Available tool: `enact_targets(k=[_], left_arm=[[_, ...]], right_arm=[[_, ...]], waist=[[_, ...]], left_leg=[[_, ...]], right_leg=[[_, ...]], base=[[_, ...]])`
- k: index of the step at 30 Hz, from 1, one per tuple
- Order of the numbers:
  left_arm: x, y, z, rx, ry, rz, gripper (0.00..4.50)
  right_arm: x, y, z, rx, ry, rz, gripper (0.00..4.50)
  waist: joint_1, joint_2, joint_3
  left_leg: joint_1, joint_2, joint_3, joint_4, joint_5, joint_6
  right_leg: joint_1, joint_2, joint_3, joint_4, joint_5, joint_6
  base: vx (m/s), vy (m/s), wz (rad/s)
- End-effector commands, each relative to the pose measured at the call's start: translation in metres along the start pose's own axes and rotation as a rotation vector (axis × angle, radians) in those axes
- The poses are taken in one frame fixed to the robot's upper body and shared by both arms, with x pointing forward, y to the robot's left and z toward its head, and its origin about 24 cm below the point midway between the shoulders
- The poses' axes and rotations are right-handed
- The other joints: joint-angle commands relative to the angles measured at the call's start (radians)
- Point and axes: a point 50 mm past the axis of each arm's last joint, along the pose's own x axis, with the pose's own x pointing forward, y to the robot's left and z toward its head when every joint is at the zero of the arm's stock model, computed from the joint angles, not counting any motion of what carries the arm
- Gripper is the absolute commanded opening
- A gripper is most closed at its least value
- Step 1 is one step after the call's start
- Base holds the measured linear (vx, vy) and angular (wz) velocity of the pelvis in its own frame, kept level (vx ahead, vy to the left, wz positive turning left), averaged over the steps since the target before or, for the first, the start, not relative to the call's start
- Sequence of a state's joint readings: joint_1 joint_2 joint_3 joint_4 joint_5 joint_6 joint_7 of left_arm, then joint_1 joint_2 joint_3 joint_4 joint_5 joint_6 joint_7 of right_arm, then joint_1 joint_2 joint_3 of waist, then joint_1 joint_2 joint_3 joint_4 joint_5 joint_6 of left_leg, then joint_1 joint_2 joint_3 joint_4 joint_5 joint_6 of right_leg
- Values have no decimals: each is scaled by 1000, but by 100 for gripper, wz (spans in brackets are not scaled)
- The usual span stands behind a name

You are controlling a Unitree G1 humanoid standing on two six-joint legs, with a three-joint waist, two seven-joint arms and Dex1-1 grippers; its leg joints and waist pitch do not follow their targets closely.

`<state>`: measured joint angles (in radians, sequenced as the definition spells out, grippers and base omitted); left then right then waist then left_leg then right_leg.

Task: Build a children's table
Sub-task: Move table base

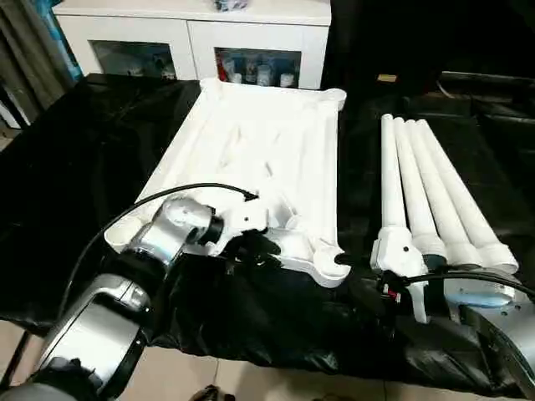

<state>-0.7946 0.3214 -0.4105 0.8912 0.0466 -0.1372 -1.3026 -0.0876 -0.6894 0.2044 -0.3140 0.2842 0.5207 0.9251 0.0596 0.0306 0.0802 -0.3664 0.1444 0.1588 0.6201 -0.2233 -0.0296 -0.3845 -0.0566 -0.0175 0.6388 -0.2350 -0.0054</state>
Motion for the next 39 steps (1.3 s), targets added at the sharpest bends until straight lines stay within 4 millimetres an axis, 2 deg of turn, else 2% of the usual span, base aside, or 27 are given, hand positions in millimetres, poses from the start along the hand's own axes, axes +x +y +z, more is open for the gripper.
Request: enact_targets(k=[1,3,6,7,9,10,11,13,16,19,20,21,24,27,28,33,34,39], left_arm=[[0,1,-4,1,40,-12,72],[0,2,-3,4,41,-13,42],[1,2,-1,13,35,-13,27],[0,3,1,16,26,-11,19],[-1,3,2,20,18,1,9],[-3,3,2,21,5,14,3],[-3,2,2,21,1,17,3],[-6,-1,1,24,-17,41,3],[-12,-8,-4,31,-33,91,3],[-14,-19,-12,17,-37,133,3],[-14,-22,-14,11,-35,148,3],[-14,-24,-15,5,-34,158,3],[-13,-31,-16,1,-34,178,3],[-13,-39,-19,-18,-20,236,3],[-13,-40,-19,-18,-16,245,3],[-16,-50,-23,-44,31,325,3],[-16,-51,-23,-45,39,332,3],[-14,-55,-23,-48,64,365,3]], right_arm=[[0,4,4,-17,-1,10,450],[0,4,4,-16,-4,7,450],[1,5,4,-15,-7,5,450],[1,5,4,-17,-7,1,450],[1,4,4,-18,-8,-2,450],[1,4,4,-20,-12,-10,450],[1,4,4,-20,-13,-12,450],[0,4,5,-25,-18,-23,450],[1,4,6,-26,-21,-26,450],[1,4,6,-32,-24,-30,450],[2,4,7,-33,-24,-30,450],[1,4,7,-33,-25,-30,450],[2,4,7,-37,-26,-30,450],[3,2,8,-44,-28,-31,450],[3,2,8,-45,-29,-31,450],[5,2,10,-51,-33,-26,450],[5,2,10,-51,-33,-26,450],[8,2,10,-57,-35,-24,450]], waist=[[5,1,-56],[4,-2,-54],[5,0,-54],[5,5,-54],[4,7,-56],[6,14,-58],[3,10,-59],[1,10,-61],[-5,9,-63],[-12,12,-61],[-17,2,-61],[-17,7,-60],[-18,7,-59],[-20,0,-57],[-20,4,-58],[-21,-2,-58],[-20,1,-58],[-19,-1,-57]], left_leg=[[5,85,-32,-79,-91,80],[7,86,-32,-82,-112,74],[6,86,-31,-83,-112,72],[7,88,-32,-83,-115,71],[5,87,-33,-83,-109,69],[5,87,-34,-82,-102,69],[3,88,-34,-82,-88,74],[-1,87,-34,-79,-63,84],[-2,87,-33,-80,-53,99],[-2,86,-32,-81,-48,109],[-2,87,-30,-83,-45,111],[-2,86,-29,-82,-44,114],[1,87,-26,-82,-49,116],[-2,87,-26,-84,-46,117],[-1,87,-26,-83,-44,117],[-1,86,-25,-82,-31,126],[0,85,-25,-81,-28,129],[0,84,-25,-82,-33,127]], right_leg=[[58,-102,50,-76,79,-330],[59,-102,50,-80,45,-328],[57,-103,51,-82,25,-325],[56,-103,52,-83,19,-323],[58,-103,51,-81,33,-323],[59,-104,51,-78,53,-327],[60,-103,50,-75,87,-331],[63,-104,48,-70,141,-337],[65,-104,47,-70,159,-335],[62,-101,44,-73,128,-327],[63,-100,44,-73,125,-326],[61,-100,44,-75,104,-322],[57,-99,45,-79,58,-315],[57,-98,45,-80,37,-307],[56,-99,45,-79,34,-306],[54,-96,45,-79,32,-298],[52,-95,45,-80,29,-296],[52,-94,45,-81,11,-290]], base=[[0,0,0],[0,0,0],[0,0,0],[0,0,0],[0,0,0],[0,0,0],[0,0,0],[0,0,0],[0,0,0],[0,0,0],[0,0,0],[0,0,0],[0,0,0],[0,0,0],[0,0,0],[0,0,0],[0,0,0],[0,0,0]])
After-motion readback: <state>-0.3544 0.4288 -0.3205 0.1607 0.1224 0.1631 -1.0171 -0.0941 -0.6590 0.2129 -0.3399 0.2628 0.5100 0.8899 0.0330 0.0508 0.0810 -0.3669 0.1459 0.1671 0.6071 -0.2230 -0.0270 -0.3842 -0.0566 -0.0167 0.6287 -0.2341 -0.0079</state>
